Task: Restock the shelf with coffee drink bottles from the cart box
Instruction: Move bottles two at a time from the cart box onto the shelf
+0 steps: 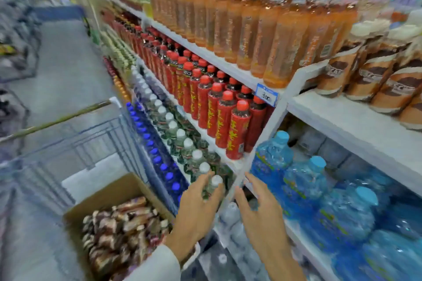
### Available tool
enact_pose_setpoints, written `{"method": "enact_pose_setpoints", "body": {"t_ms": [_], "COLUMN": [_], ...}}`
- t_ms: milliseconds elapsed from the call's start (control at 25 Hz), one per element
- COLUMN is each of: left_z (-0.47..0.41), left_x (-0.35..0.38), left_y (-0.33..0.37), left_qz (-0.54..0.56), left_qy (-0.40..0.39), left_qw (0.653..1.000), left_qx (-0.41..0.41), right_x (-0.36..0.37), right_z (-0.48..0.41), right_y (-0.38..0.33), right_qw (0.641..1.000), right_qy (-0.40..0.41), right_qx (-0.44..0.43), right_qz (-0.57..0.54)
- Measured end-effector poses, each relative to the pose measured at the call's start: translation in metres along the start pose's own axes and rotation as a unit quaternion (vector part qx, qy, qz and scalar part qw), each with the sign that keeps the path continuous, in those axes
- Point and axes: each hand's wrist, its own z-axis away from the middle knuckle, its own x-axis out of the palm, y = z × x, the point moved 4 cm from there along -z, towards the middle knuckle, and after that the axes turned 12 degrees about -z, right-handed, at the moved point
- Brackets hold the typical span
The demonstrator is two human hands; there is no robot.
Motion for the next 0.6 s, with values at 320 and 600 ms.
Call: {"method": "enact_pose_setpoints", "body": {"t_ms": [320, 600], "left_z": [0.046, 0.086], "left_x": [-0.057, -0.056], "left_y": [-0.163, -0.289], "left_qz": [0.013, 0.022], "left_qy": [0.030, 0.001], "left_qw": [0.976, 0.923], "left_qx": [-0.215, -0.384], "right_x": [0.155, 0.238], "right_z": [-0.007, 0.007], "right_y": [0.072, 0.129], "right_qw": [0.974, 0.934], "right_qy": [-0.182, -0.256], "right_qx": [0.125, 0.228], "right_qz": [0.049, 0.105]}}
